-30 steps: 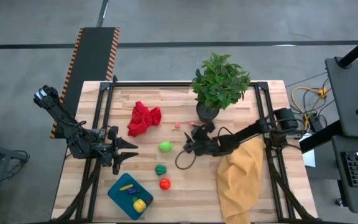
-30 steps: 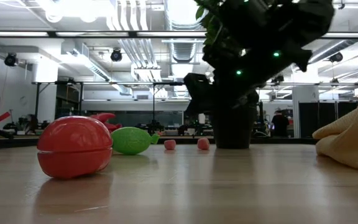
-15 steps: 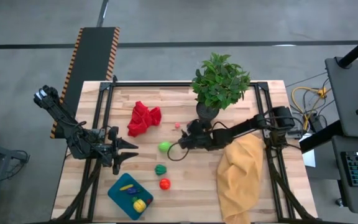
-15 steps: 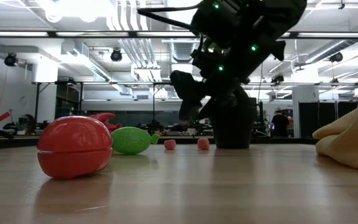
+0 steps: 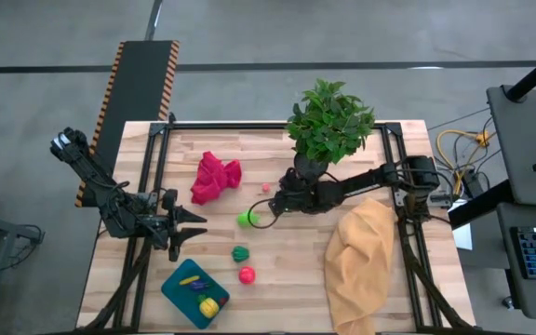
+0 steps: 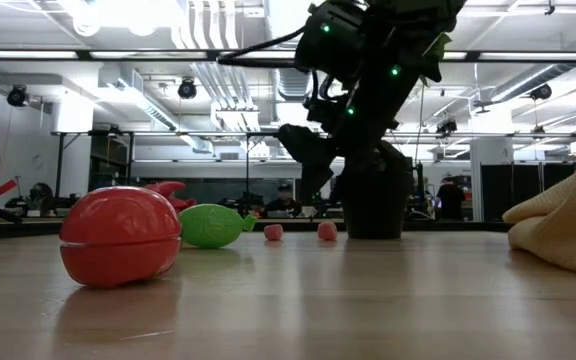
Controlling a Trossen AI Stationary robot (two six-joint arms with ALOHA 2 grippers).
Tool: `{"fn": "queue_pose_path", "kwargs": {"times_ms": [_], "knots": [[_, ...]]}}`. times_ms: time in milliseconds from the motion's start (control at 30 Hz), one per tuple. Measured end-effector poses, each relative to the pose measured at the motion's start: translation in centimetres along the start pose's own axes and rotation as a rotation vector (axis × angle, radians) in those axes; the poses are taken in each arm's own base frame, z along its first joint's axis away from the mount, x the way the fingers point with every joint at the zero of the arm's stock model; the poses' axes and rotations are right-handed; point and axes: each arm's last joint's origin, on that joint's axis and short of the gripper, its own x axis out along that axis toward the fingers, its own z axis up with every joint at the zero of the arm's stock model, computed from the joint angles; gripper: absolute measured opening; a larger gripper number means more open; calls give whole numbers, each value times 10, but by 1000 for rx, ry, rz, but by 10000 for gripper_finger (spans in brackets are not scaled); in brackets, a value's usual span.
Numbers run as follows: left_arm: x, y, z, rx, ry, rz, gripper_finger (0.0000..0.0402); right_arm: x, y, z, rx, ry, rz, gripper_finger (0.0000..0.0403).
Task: Pick and placing Produce into tupperware
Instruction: Put the right pink peach into the blue bin
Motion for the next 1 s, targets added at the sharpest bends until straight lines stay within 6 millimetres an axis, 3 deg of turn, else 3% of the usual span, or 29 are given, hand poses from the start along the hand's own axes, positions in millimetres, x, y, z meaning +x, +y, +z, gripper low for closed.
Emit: {"fn": "queue_pose_path", "kwargs": {"times_ms": [433,1000], "knots": [[0,0,0,0,0,0,109,13,-18,0,15,65,-35,242],[0,0,0,0,0,0,109,10,-13,-5,21,57,-5,242]]}}
